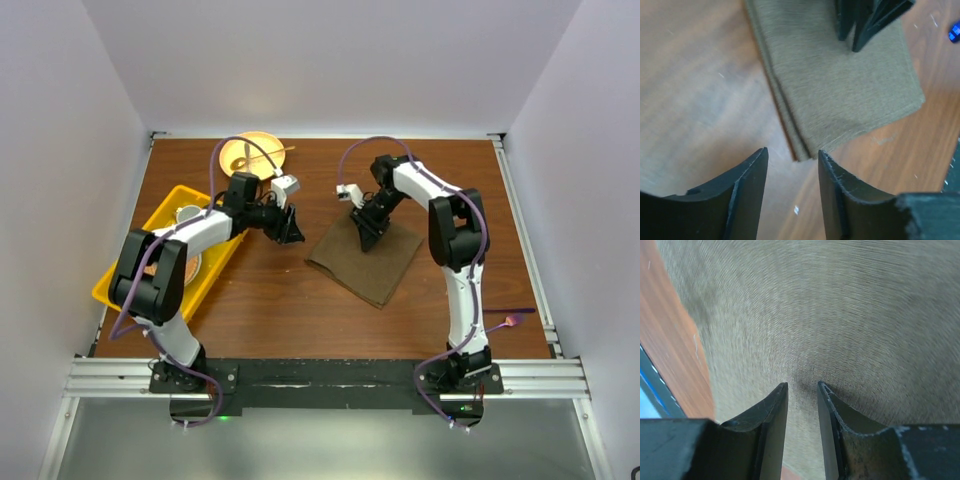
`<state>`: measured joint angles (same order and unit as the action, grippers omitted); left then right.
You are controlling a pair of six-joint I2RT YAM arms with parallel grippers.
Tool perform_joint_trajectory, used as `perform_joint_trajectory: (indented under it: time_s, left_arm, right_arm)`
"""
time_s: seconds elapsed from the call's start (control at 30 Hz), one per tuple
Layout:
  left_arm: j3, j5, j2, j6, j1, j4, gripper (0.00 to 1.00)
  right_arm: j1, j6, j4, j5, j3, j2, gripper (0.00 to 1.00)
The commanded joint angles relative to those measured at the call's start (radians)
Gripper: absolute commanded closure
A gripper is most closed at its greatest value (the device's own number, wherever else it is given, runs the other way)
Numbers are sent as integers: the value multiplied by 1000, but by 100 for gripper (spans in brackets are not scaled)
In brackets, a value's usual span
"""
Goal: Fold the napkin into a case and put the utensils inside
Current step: Move the square-folded napkin to the center of the board, then rotate the square-folded napkin at the center of the board.
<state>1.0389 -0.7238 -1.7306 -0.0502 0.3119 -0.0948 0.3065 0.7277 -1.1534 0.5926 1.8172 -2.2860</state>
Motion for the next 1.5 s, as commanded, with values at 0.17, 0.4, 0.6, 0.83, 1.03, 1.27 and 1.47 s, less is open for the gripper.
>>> perform_joint_trajectory:
  time_s: [0.17,0.4,0.6,0.83,1.03,1.27,1.47]
  left_arm:
    - [-21,-17,83,-242,56,-42,69]
    - [59,59,13,-356,133,-36,71]
    - [143,161,-79,-431,197,-46,72]
    - [227,297,-211,-574,254,-157,79]
    - [227,353,-245,-651,325,-292,88]
    - [263,282,-236,-539,454,-362,87]
    - [282,253,-193,-379,432,-316,75]
  right_arm:
    - [6,328,-193,-31,338,-102,64]
    - [-93,41,-137,74,164,97,60]
    - [-164,-235,78,47,-110,189,61]
    - [-178,-349,207,-77,-144,125,62]
    - [-201,-329,210,-177,-15,20,62]
    - [-199,-274,175,-175,244,-104,62]
    - [-204,-261,67,-16,286,-1,58]
